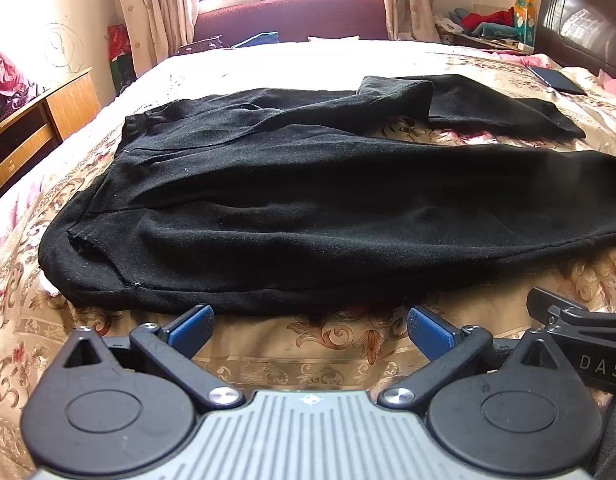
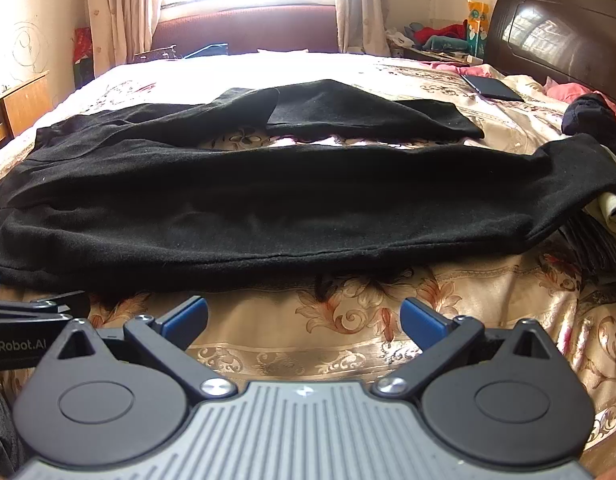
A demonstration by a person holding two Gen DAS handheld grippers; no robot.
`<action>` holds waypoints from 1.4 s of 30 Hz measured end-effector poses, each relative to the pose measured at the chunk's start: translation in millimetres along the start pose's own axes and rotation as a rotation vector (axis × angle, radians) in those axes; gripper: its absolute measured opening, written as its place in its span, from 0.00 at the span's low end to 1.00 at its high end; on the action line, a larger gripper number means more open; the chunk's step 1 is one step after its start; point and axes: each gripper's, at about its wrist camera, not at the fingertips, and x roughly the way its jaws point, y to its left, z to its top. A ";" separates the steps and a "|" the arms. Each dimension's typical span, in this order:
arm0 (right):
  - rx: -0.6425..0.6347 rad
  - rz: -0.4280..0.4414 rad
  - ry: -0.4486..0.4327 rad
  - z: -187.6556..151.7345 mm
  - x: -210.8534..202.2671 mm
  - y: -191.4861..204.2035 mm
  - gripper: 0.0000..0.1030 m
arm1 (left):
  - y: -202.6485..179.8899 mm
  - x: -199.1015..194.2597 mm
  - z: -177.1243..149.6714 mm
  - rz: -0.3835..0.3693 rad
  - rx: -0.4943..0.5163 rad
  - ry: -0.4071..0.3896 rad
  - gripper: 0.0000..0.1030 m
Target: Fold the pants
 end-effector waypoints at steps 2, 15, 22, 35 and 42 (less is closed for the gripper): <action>-0.003 -0.002 -0.001 -0.8 -0.1 0.7 0.99 | 0.6 0.1 0.2 -0.002 -0.001 0.002 1.00; -0.006 -0.011 0.004 -0.8 0.2 1.4 0.99 | -1.5 1.5 -0.4 -0.013 -0.002 0.007 1.00; -0.004 -0.009 0.006 -0.5 0.3 0.5 0.99 | -1.3 1.8 -0.6 -0.020 -0.009 0.012 1.00; -0.002 -0.009 0.009 -0.6 1.4 0.2 0.99 | -1.4 1.6 -0.7 -0.026 -0.013 0.012 1.00; 0.003 -0.011 0.017 -0.4 3.5 -0.8 0.98 | -2.1 -0.8 -1.2 -0.050 -0.017 0.003 1.00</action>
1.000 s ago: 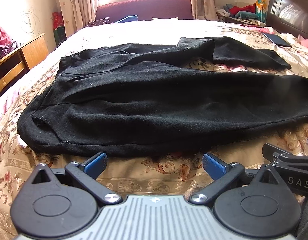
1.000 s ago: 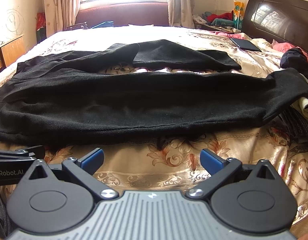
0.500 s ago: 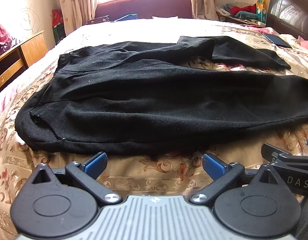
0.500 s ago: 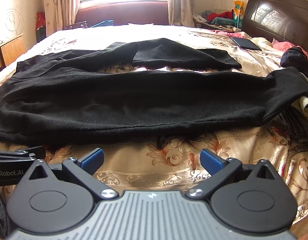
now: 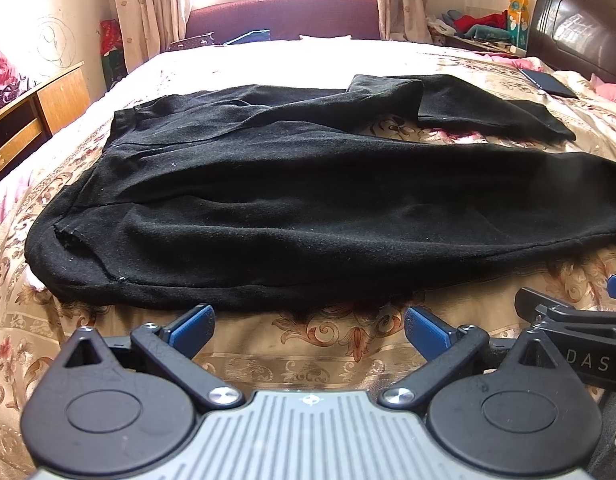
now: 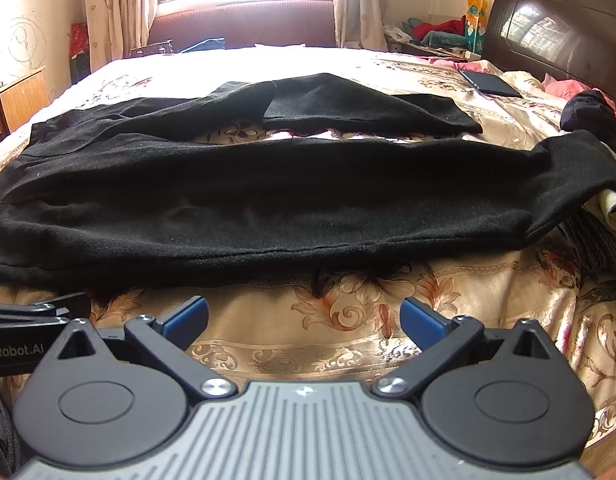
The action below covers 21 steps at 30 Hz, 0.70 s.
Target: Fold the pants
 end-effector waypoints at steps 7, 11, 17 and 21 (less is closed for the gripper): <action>-0.002 -0.003 0.007 0.5 1.7 0.3 0.98 | -0.4 0.8 0.7 -0.006 0.000 -0.007 1.00; -0.002 -0.003 0.007 0.4 1.7 0.3 0.98 | -1.0 0.8 0.3 -0.003 0.003 -0.014 1.00; -0.003 -0.004 0.007 0.7 2.0 0.7 0.98 | -0.8 0.3 0.0 -0.004 0.002 -0.014 1.00; -0.003 -0.004 0.007 0.5 2.0 0.7 0.98 | -1.0 -0.5 0.1 -0.007 -0.001 -0.018 1.00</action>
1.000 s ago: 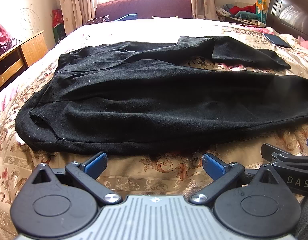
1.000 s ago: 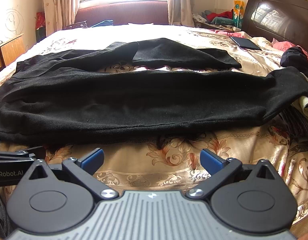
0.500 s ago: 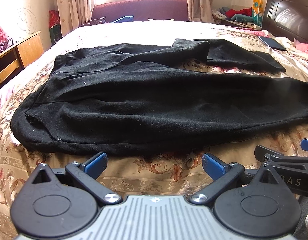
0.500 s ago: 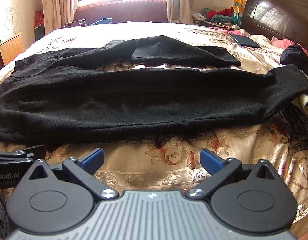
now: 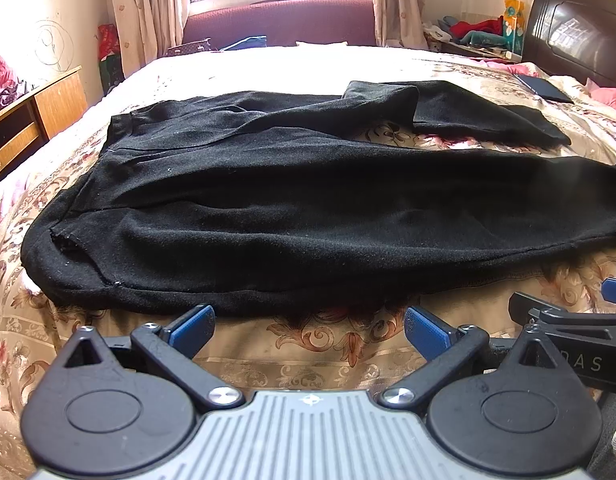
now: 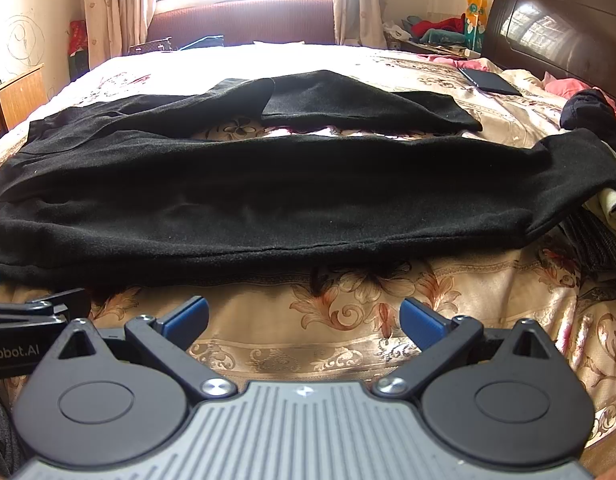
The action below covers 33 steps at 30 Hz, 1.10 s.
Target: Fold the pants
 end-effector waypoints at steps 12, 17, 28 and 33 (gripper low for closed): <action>0.000 -0.002 0.005 0.5 1.4 1.0 0.98 | -1.0 1.6 1.0 0.002 0.005 -0.007 1.00; 0.014 0.008 -0.002 3.0 0.9 -1.2 0.98 | 1.3 1.5 3.2 -0.012 0.000 -0.012 1.00; -0.008 0.130 -0.076 25.4 -15.9 10.3 0.97 | 79.1 -22.5 31.9 0.106 -0.049 -0.097 1.00; -0.139 0.267 -0.080 39.0 -9.1 63.6 0.97 | 151.9 -4.6 33.1 0.260 -0.125 -0.049 1.00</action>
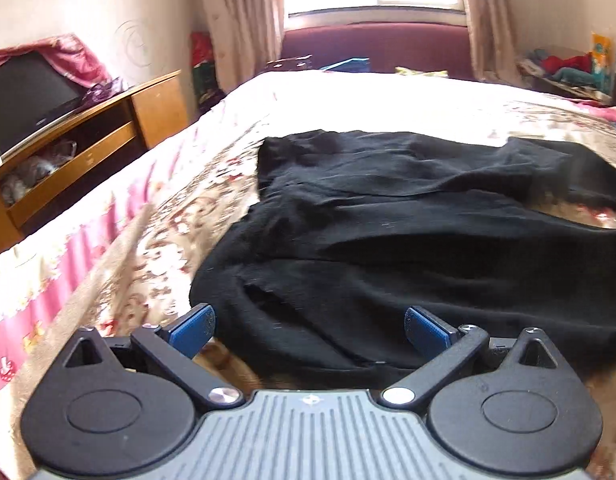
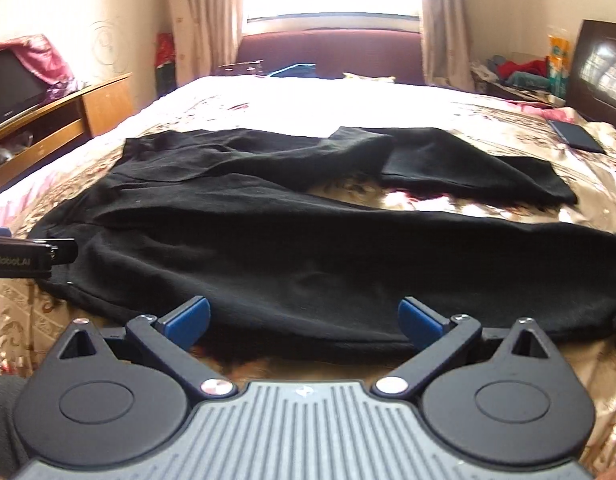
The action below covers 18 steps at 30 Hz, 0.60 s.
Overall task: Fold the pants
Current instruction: 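Lower both tools onto the black pants waistband and close both grippers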
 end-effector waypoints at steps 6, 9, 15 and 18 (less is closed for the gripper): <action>-0.149 0.198 0.023 18.6 32.6 68.7 0.97 | 52.7 47.8 -5.2 0.014 -0.153 0.104 1.00; -0.217 0.269 0.052 21.8 52.2 105.4 0.96 | 57.7 61.9 -9.1 -0.022 -0.178 0.127 0.85; -0.355 0.343 0.095 20.1 73.7 161.9 0.72 | 59.5 74.1 -2.9 -0.086 -0.180 0.126 0.60; -0.407 0.322 0.159 16.9 93.9 181.7 0.42 | 68.2 76.1 -1.9 -0.111 -0.195 0.117 0.51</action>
